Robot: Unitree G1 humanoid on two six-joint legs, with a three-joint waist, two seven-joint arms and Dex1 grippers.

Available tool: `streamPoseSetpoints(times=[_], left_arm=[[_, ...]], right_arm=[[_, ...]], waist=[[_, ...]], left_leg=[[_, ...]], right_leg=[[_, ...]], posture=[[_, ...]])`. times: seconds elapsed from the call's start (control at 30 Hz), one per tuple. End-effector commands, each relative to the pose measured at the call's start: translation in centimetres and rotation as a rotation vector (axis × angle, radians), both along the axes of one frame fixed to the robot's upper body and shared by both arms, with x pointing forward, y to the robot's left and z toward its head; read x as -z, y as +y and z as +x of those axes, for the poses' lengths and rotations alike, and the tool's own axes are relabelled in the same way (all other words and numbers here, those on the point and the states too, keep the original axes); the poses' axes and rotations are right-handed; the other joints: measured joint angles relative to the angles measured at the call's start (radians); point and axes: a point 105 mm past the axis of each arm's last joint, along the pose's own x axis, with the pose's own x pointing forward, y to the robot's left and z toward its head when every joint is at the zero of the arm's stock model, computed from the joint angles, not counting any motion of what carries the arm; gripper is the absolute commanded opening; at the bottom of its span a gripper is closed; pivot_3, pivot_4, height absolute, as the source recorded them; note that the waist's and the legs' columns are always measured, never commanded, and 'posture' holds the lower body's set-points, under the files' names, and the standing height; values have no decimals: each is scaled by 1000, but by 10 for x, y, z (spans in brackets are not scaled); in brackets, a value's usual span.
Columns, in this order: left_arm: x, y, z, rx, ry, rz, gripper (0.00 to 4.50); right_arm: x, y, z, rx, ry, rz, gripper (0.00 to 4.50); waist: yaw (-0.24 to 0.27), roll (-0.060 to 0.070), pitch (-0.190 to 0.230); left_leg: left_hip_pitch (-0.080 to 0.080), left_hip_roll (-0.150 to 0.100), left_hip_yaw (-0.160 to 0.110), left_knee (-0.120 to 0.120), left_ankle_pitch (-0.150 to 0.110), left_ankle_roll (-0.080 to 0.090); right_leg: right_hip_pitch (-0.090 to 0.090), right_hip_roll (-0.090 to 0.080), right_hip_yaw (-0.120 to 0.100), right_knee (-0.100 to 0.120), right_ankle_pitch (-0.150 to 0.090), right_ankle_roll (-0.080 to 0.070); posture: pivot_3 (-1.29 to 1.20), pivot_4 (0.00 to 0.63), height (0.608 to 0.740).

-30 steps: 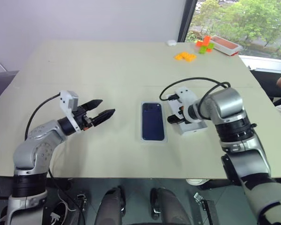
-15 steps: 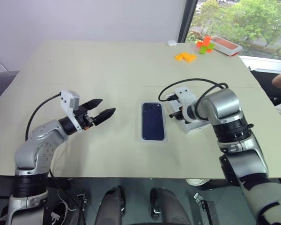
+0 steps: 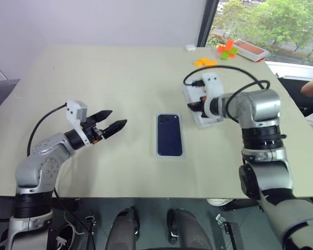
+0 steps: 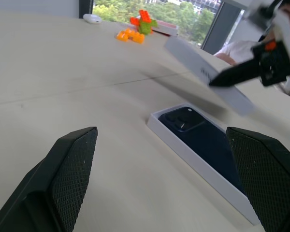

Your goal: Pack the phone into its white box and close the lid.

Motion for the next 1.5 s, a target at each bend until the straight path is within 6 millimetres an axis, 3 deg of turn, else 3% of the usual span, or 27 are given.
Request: streamPoseSetpoints(times=[0.03, 0.13, 0.23, 0.43, 0.53, 0.6, 0.77, 0.9, 1.3, 1.4, 1.5], left_arm=[[-15, 6, 2, -15, -48, -5, 4500], [-16, 7, 5, -20, -49, -13, 4500], [-20, 9, 7, -30, -58, -19, 4500], [-21, 15, 7, -52, -53, -4, 4500], [-24, 16, 3, -44, -56, -29, 4500], [-26, 19, 1, -48, -47, -54, 4500], [-30, 22, -2, -48, -42, -71, 4500], [-31, 22, -5, -43, -45, -76, 4500], [-27, 12, -9, -2, -26, -76, 4500], [-26, 11, -9, -1, -26, -74, 4500], [-23, 8, -11, 5, -20, -60, 4500]], right_arm=[[-44, 34, -5, -150, -107, 264, 26], [-63, 63, -22, -302, -2, 604, 26], [-74, 77, -32, -371, 45, 832, 26], [-71, 91, -44, -477, 206, 1182, 26], [-49, 106, -57, -506, 266, 1241, 26], [-53, 111, -64, -570, 308, 1445, 26], [-40, 120, -74, -564, 383, 1441, 26], [-5, 124, -81, -488, 462, 1322, 26], [19, 132, -99, -513, 535, 1244, 26], [31, 139, -109, -517, 576, 1206, 26], [48, 140, -105, -420, 574, 1145, 26]], waist=[[-2, 0, 0], [-4, 0, 0], [2, 0, 0], [0, 0, 0], [-7, 0, 0], [-7, 2, 1], [-7, 2, 1], [-14, 1, 1], [-28, 2, 1], [-27, 1, 1], [-30, 2, 1]], left_leg=[[0, 0, 0, 0, 0, 0], [0, 1, 0, 0, 0, 0], [2, 3, -1, 0, 1, -1], [1, 2, 0, 1, 1, -1], [2, 2, 0, 1, 1, -1], [2, 2, -1, 0, 1, -1], [0, 2, -1, -1, 1, -2], [1, 2, -1, 0, 1, -2], [2, 3, -4, 0, 1, -1], [2, 3, -4, 0, 1, -1], [0, 3, -3, 0, 1, -1]], right_leg=[[0, 0, 0, 0, 0, 0], [0, 1, 0, 2, 0, 1], [-1, 1, 0, 8, 1, 1], [0, -2, -1, 7, 0, 0], [0, -3, -1, 7, 0, 0], [0, -2, 0, 8, 0, 0], [-3, -2, -1, 9, 0, 1], [-2, -1, 0, 8, 0, 1], [0, 1, 0, 8, 0, 0], [1, 1, 1, 7, 0, 1], [0, 0, 1, 5, 0, 1]], posture=[[0, 150, 740], [0, 150, 740], [0, 150, 740], [0, 150, 740], [0, 150, 740], [0, 150, 740], [0, 150, 740], [0, 150, 740], [0, 150, 740], [0, 150, 740], [0, 150, 740]])
